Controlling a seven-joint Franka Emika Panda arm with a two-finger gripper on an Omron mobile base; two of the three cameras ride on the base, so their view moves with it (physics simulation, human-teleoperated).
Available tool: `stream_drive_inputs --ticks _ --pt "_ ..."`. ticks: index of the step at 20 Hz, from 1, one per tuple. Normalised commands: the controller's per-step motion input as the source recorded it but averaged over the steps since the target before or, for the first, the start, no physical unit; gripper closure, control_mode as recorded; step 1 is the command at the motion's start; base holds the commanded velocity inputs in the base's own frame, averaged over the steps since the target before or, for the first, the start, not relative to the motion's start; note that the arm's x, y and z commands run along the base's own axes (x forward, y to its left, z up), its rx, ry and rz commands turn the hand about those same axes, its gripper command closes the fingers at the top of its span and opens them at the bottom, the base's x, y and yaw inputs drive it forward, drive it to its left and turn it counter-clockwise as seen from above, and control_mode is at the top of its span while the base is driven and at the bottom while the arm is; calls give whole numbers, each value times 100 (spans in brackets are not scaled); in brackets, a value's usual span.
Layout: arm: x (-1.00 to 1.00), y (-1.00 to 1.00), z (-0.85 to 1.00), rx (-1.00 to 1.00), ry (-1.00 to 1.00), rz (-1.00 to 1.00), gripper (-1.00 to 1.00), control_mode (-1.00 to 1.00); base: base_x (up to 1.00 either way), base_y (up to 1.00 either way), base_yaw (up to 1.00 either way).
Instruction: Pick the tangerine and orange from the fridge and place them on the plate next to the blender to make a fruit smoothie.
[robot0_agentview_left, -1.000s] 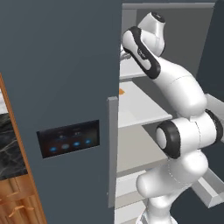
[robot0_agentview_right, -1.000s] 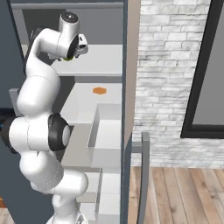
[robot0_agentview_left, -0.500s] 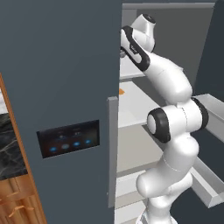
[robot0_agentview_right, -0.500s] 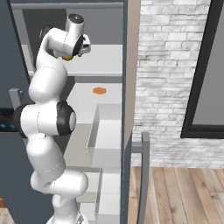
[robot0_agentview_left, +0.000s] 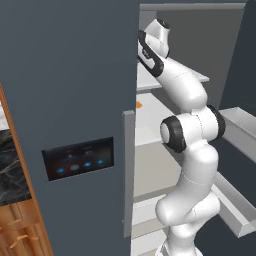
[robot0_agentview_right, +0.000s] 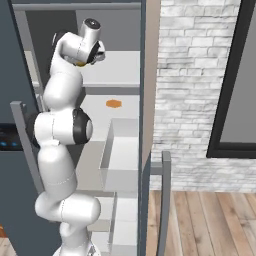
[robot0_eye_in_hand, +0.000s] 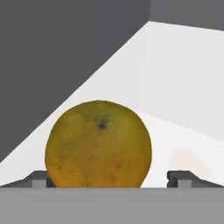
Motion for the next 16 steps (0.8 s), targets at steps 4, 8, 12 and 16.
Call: stream_drive_inputs --ticks 4,8,12,16 --pt "33 16 -10 4 0 0 100 -100 0 0 0" --pt "10 3 -6 0 0 0 100 -100 0 0 0" --pt "-9 -3 0 0 0 0 100 -100 0 0 0" --pt "-67 -34 0 7 -9 -3 100 -100 0 0 0"
